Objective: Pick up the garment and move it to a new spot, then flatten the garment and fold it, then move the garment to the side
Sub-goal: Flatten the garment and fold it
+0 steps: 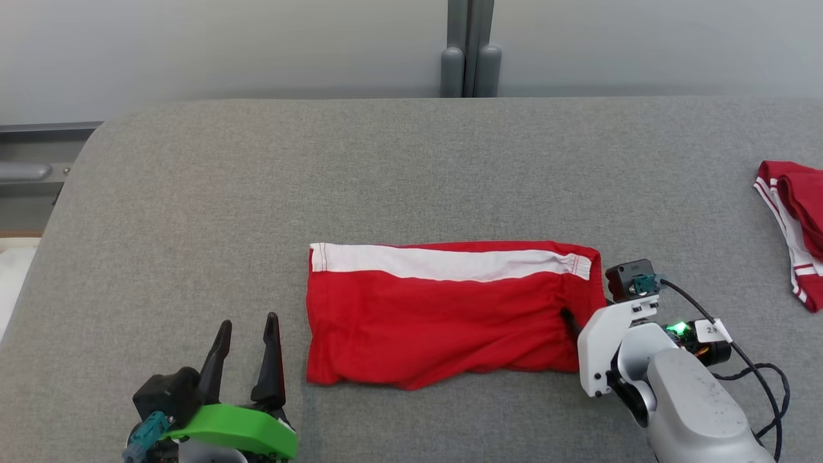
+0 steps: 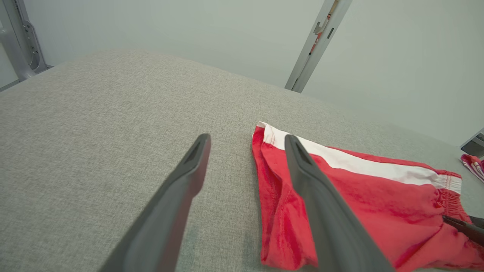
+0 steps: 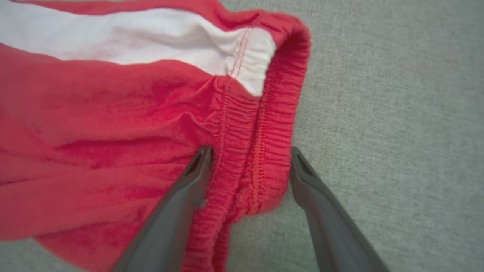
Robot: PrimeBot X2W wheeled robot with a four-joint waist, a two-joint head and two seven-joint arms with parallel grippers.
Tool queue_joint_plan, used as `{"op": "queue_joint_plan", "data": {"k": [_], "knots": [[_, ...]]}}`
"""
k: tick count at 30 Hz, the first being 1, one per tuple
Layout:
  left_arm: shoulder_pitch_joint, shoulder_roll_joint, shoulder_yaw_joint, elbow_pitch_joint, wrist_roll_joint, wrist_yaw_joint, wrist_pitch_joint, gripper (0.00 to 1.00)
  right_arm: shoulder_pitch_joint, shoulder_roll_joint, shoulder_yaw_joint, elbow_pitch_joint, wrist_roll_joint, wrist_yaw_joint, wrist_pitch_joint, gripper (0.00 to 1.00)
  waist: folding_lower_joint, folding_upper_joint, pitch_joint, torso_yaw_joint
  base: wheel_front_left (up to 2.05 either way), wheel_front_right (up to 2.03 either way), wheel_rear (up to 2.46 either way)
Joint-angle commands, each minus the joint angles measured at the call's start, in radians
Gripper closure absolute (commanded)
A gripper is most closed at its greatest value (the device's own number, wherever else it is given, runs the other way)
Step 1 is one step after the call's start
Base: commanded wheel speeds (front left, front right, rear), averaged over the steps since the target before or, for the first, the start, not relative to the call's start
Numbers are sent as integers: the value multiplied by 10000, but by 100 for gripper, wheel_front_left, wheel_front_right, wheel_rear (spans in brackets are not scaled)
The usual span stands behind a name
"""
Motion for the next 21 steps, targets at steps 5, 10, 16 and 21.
{"op": "queue_joint_plan", "data": {"k": [5, 10, 16, 21], "knots": [[-228, -162, 192, 149, 281, -182, -25, 0, -343, -20, 522, 561, 619, -11, 306, 62, 0, 0, 94, 67, 0, 0, 0], [-259, -280, 288, 237, 439, -340, -25, 0, -599, 0, 1037, 875, 1116, -9, 412, 100, 0, 0, 105, 49, 0, 0, 0], [-252, -376, 289, 248, 721, -422, -25, 0, -1135, -105, 757, 1127, 1049, -17, 274, 100, 0, 0, 25, -170, 0, 0, 0], [-194, -456, 228, 187, 832, -483, -25, 0, -1284, -617, 225, 1191, 1037, -18, 396, 100, 0, 0, -27, -389, 0, 0, 0]]}}
